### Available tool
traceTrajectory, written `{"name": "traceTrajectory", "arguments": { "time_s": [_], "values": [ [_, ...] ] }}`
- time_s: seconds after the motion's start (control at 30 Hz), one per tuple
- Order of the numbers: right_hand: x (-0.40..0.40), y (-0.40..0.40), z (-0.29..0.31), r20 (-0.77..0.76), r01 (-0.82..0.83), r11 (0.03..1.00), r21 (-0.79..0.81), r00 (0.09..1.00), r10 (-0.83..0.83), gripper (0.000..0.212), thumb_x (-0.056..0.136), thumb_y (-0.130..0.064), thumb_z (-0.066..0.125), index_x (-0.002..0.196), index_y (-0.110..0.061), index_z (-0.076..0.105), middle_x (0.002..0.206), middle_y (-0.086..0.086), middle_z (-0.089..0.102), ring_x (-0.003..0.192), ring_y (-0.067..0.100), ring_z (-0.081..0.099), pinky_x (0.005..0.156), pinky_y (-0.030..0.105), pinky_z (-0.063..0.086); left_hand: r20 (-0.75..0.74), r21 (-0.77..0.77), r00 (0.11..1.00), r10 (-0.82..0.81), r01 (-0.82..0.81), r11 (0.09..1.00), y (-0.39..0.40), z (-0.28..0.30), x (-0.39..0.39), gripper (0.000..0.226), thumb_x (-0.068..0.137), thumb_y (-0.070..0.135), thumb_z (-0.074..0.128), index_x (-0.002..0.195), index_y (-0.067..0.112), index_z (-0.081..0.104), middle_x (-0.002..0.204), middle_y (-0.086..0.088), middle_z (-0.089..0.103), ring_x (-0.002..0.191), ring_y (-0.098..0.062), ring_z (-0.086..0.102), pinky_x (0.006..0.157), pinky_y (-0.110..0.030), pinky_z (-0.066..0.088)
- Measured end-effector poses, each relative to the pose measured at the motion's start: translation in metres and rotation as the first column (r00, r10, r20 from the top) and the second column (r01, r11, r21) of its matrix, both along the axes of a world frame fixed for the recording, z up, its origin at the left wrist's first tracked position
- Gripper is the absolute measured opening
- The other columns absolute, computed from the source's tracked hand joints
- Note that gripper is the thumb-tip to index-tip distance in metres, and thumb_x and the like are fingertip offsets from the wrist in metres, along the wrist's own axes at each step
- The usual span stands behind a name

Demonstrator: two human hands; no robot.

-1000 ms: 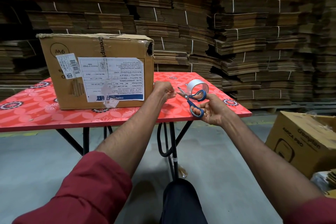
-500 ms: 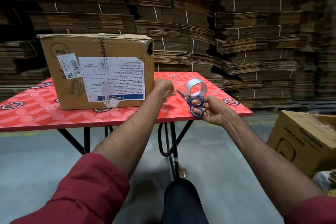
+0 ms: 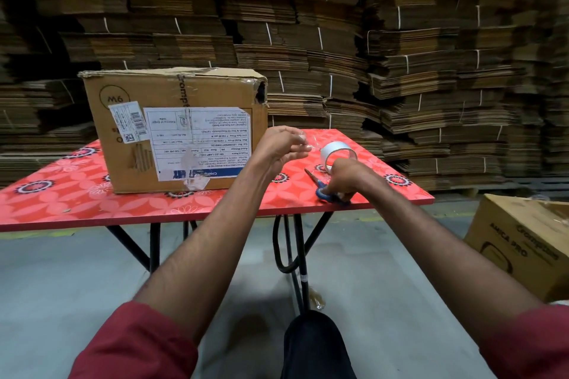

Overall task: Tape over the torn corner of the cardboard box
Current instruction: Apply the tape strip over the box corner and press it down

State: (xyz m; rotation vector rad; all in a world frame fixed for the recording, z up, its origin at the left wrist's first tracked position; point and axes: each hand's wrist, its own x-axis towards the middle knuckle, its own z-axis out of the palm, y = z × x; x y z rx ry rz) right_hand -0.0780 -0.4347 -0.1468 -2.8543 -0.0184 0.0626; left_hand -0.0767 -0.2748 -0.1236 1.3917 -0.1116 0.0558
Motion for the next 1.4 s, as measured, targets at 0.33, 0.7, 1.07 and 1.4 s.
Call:
{"name": "traceTrajectory", "arguments": {
  "time_s": [0.33, 0.7, 1.07, 1.4],
  "values": [
    [0.000, 0.002, 0.014, 0.169, -0.001, 1.000, 0.011, 0.986, -0.001, 0.022, 0.091, -0.020, 0.070, 0.072, -0.007, 0.067, 0.071, 0.005, 0.068, 0.061, 0.016, 0.062, 0.055, 0.027, 0.048, 0.096, 0.017, 0.990, -0.102, 0.101, 0.995, 0.036, 0.006, -0.014, 0.012, 0.090, -0.008, 0.058, 0.098, 0.001, 0.062, 0.086, -0.015, 0.068, 0.075, -0.024, 0.070, 0.069, -0.033, 0.059],
    [-0.007, 0.025, 0.051, 0.227, -0.289, 0.449, 0.846, 0.956, 0.188, 0.031, 0.085, -0.025, 0.079, 0.107, -0.003, 0.075, 0.108, 0.022, 0.075, 0.089, 0.025, 0.068, 0.088, 0.040, 0.059, 0.182, 0.190, 0.955, -0.235, 0.200, 0.961, 0.056, 0.016, -0.028, 0.019, 0.088, -0.010, 0.059, 0.104, -0.001, 0.059, 0.084, -0.015, 0.067, 0.078, -0.024, 0.069, 0.072, -0.034, 0.058],
    [-0.002, 0.043, 0.040, 0.251, -0.261, 0.278, 0.924, 0.965, 0.074, 0.006, 0.088, -0.007, 0.075, 0.092, -0.003, 0.075, 0.079, 0.015, 0.075, 0.070, 0.018, 0.075, 0.062, 0.023, 0.061, 0.209, 0.210, 0.968, -0.138, 0.094, 0.973, 0.081, 0.016, -0.030, 0.021, 0.087, -0.011, 0.060, 0.106, 0.000, 0.059, 0.086, -0.014, 0.066, 0.079, -0.023, 0.069, 0.075, -0.033, 0.058],
    [-0.002, 0.062, 0.032, 0.462, -0.428, 0.292, 0.855, 0.885, -0.059, 0.003, 0.090, -0.009, 0.074, 0.090, -0.007, 0.077, 0.084, 0.016, 0.077, 0.076, 0.023, 0.075, 0.074, 0.035, 0.061, 0.351, 0.217, 0.919, 0.178, -0.265, 0.940, 0.081, 0.011, -0.034, 0.021, 0.086, -0.010, 0.063, 0.104, 0.001, 0.061, 0.088, -0.012, 0.063, 0.074, -0.016, 0.067, 0.068, -0.027, 0.059]
  ]
}}
